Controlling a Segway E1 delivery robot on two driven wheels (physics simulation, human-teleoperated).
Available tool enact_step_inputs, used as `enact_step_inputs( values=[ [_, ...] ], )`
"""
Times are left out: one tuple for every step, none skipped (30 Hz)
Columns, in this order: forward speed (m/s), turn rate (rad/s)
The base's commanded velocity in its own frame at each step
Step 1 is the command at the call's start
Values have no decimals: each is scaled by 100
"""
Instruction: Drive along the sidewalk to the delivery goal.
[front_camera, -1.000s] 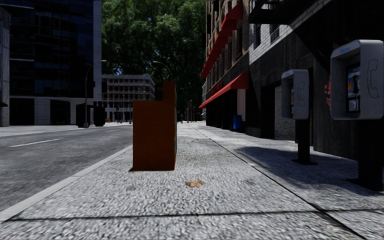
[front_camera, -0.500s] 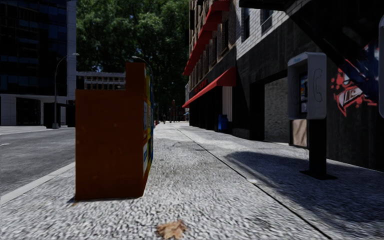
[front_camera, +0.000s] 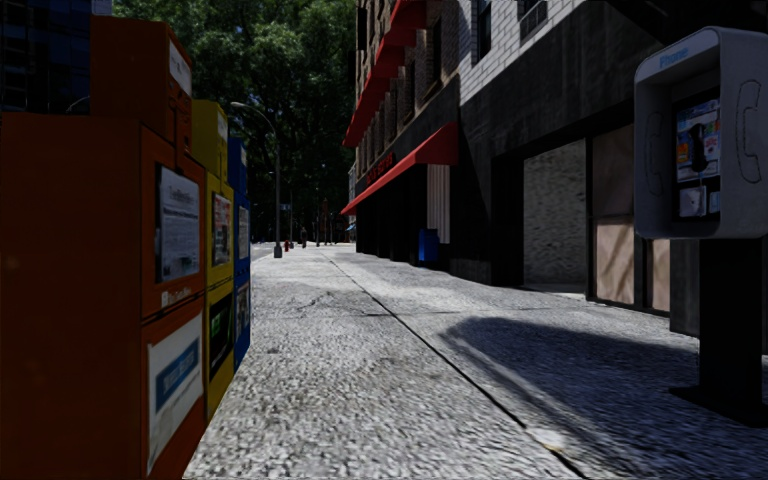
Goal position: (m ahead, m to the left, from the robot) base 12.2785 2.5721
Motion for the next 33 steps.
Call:
enact_step_inputs(
  values=[
    [200, 0],
    [200, 0],
    [200, 0],
    [200, 0],
    [200, 0],
    [200, 0],
    [200, 0],
    [200, 0],
    [200, 0],
    [200, 0],
    [200, 0],
    [200, 0],
    [200, 0],
    [200, 0],
    [200, 3],
    [200, 3],
    [200, 25],
    [200, 49],
    [200, 65],
    [200, 72],
    [200, 72],
    [200, 73],
    [200, 74],
    [200, 74],
    [200, 74],
    [200, 74],
    [200, 69],
    [200, 57],
    [200, 51],
    [200, 8],
    [200, 8],
    [200, 0],
    [200, 0]
  ],
)
